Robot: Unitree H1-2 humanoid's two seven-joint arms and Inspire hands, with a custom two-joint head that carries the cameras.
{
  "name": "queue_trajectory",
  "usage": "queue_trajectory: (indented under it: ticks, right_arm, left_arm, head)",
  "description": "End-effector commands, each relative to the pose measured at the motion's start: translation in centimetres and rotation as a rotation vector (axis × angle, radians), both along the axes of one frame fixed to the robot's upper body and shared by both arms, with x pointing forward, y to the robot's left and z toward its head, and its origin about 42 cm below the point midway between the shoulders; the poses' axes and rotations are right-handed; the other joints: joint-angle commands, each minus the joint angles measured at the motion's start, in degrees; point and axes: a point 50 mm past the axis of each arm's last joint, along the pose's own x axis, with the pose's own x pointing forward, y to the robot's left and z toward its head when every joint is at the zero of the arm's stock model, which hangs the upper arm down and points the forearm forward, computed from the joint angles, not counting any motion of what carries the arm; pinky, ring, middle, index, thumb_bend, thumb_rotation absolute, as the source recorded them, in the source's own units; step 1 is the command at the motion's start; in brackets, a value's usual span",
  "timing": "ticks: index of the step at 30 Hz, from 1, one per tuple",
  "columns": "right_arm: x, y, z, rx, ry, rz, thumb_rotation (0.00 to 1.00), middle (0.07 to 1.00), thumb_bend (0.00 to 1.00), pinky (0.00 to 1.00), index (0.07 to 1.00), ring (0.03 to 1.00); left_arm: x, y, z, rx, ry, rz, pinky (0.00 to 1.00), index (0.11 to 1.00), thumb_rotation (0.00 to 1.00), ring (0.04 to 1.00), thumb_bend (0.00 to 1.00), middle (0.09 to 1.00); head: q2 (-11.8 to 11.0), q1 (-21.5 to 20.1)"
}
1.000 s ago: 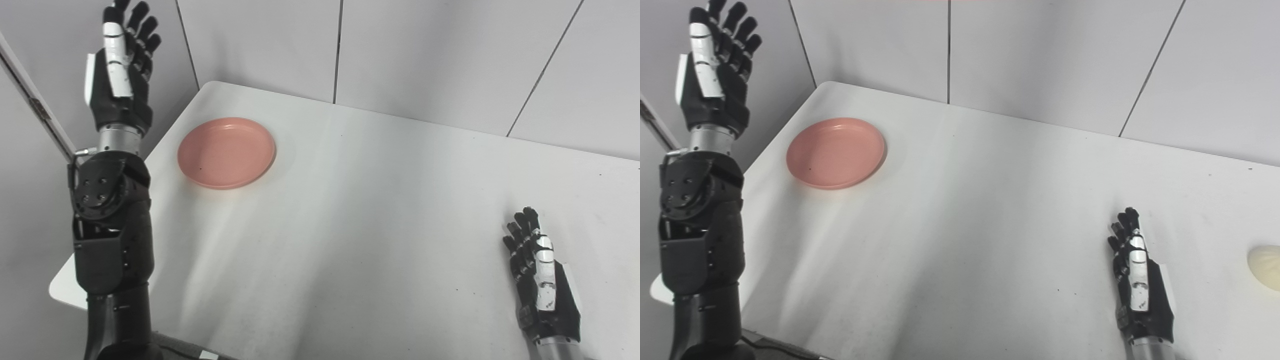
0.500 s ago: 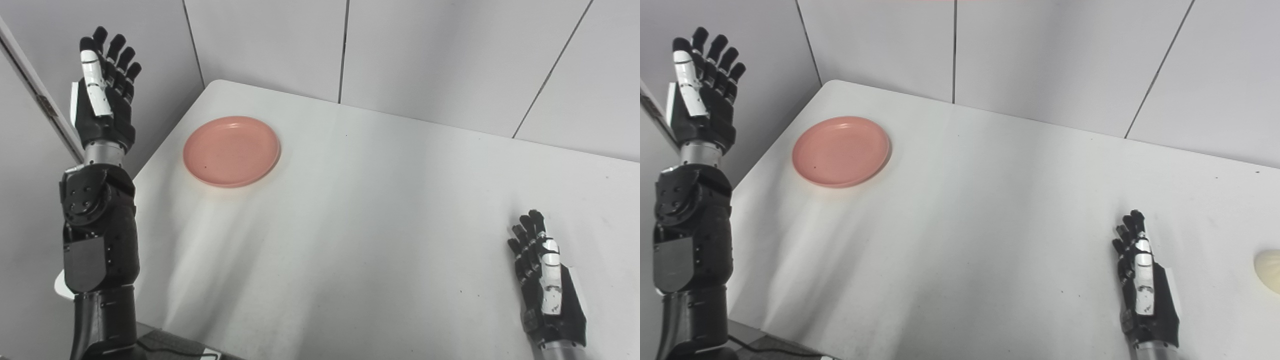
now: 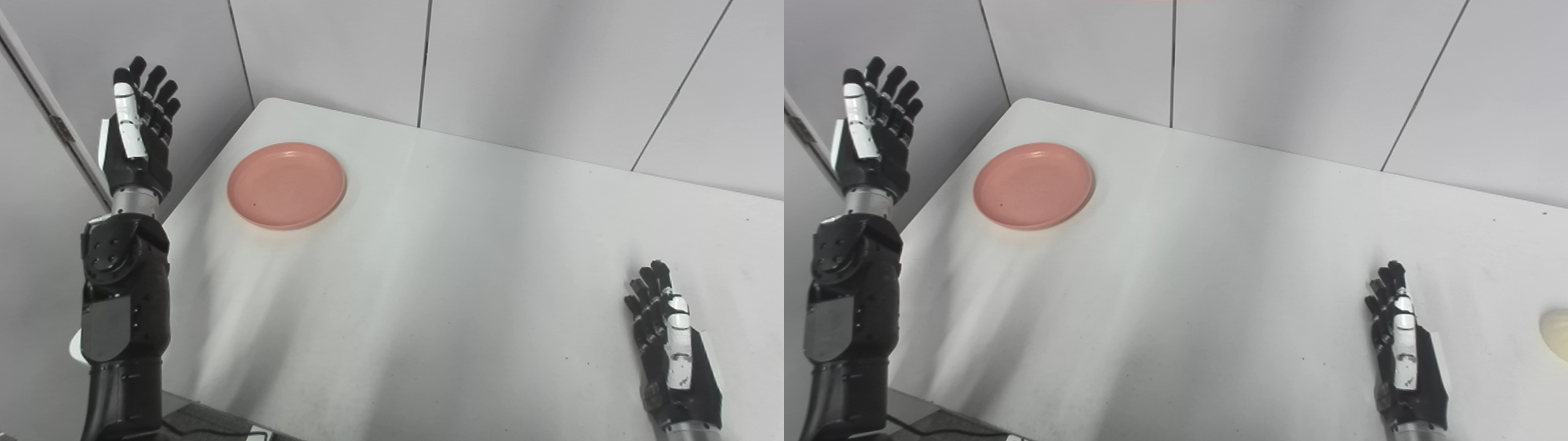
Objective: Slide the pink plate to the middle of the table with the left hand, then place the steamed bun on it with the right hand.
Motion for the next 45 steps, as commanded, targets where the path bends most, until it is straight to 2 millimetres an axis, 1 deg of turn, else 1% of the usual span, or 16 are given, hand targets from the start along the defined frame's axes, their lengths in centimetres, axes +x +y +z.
queue_trajectory:
  ticks: [1, 4, 9, 12, 25, 33, 42, 45]
  right_arm:
    - [-0.1, -0.1, 0.5, -0.013, -0.007, 0.009, 1.00, 1.000, 0.52, 1.00, 1.000, 1.000]
    - [-0.1, -0.1, 0.5, -0.009, -0.007, 0.011, 1.00, 1.000, 0.52, 1.00, 1.000, 1.000]
    - [-0.1, 0.0, 0.5, -0.004, -0.006, 0.008, 1.00, 1.000, 0.53, 1.00, 1.000, 1.000]
    - [-0.2, 0.0, 0.6, 0.001, -0.005, 0.009, 1.00, 1.000, 0.51, 1.00, 1.000, 1.000]
    - [-0.3, 0.0, 0.8, -0.011, -0.009, 0.011, 1.00, 1.000, 0.51, 1.00, 1.000, 1.000]
    - [-0.4, 0.0, 0.8, -0.014, -0.013, 0.008, 1.00, 1.000, 0.54, 1.00, 1.000, 1.000]
    - [-0.5, -0.1, 0.9, -0.017, -0.009, 0.006, 1.00, 1.000, 0.53, 1.00, 1.000, 1.000]
    - [-0.6, -0.1, 1.0, -0.014, -0.012, 0.010, 1.00, 1.000, 0.52, 1.00, 1.000, 1.000]
  left_arm:
    - [0.2, 0.1, 1.3, 0.034, -0.032, 0.006, 0.96, 0.949, 1.00, 0.940, 0.56, 0.945]
    - [0.3, -0.3, 0.7, 0.015, -0.012, -0.003, 0.96, 0.952, 1.00, 0.937, 0.56, 0.943]
    - [0.8, -0.7, -0.2, -0.014, 0.004, 0.003, 0.93, 0.947, 1.00, 0.930, 0.53, 0.937]
    - [1.0, -0.9, -0.5, -0.025, 0.011, -0.004, 0.93, 0.946, 1.00, 0.934, 0.51, 0.939]
    - [1.7, -1.1, -2.1, -0.040, 0.057, 0.000, 0.97, 0.955, 1.00, 0.957, 0.54, 0.942]
    - [1.6, -1.2, -3.2, -0.078, 0.088, 0.017, 0.96, 0.929, 1.00, 0.936, 0.54, 0.922]
    - [1.4, -1.0, -4.8, -0.105, 0.112, 0.028, 0.97, 0.941, 1.00, 0.936, 0.53, 0.936]
    - [1.3, -1.0, -5.3, -0.119, 0.125, 0.039, 0.97, 0.930, 1.00, 0.936, 0.53, 0.928]
  head:
    - [0.08, -0.08]
    - [0.04, -0.20]
    - [0.10, -0.23]
    - [0.17, -0.29]
    - [0.51, -0.15]
    - [0.76, -0.30]
    - [0.99, -0.24]
    - [1.14, -0.25]
